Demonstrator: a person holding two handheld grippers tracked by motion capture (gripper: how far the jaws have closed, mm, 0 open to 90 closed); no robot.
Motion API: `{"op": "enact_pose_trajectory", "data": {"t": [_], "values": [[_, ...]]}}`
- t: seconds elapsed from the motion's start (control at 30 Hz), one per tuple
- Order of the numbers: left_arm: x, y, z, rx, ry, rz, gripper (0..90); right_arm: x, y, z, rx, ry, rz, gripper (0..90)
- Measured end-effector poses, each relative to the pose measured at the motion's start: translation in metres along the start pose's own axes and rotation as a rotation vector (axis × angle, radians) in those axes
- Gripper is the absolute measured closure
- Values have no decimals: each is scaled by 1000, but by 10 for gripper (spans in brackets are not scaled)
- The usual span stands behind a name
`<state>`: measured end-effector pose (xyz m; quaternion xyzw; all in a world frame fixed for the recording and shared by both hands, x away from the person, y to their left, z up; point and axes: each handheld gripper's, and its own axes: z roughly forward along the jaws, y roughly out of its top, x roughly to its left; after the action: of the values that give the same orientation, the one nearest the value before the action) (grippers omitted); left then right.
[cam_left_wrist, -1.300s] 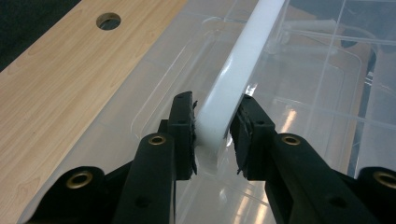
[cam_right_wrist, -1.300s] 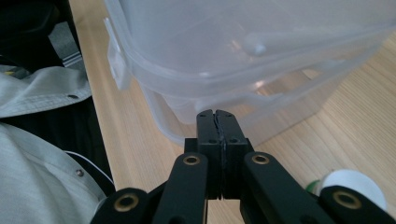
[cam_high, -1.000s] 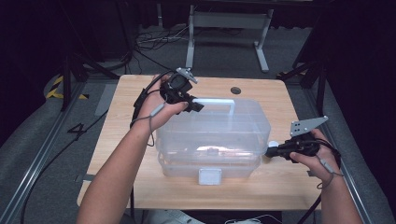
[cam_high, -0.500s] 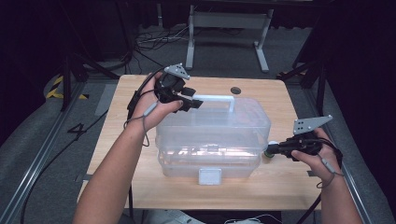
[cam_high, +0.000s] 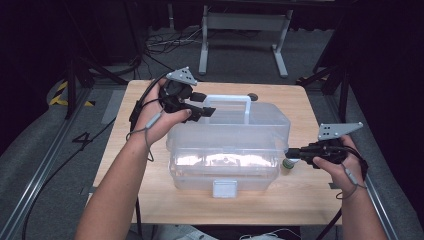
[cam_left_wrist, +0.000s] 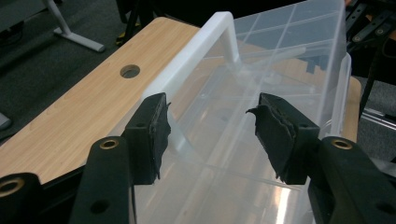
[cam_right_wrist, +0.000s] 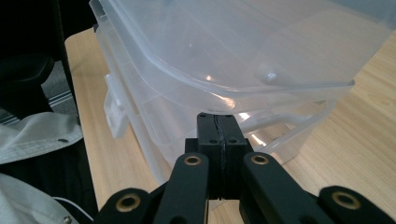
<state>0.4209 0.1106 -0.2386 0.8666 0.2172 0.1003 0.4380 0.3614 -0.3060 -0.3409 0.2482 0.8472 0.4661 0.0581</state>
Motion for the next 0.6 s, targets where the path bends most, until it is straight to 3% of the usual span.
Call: {"op": "enact_pose_trajectory", "data": {"t": [0.23, 0.6], "values": [[-5, -2, -8, -32, 24, 9, 456, -1, 4, -2, -62, -39, 0, 900], [-8, -5, -26, -83, 50, -4, 452, -1, 8, 3, -92, -63, -3, 900]]}}
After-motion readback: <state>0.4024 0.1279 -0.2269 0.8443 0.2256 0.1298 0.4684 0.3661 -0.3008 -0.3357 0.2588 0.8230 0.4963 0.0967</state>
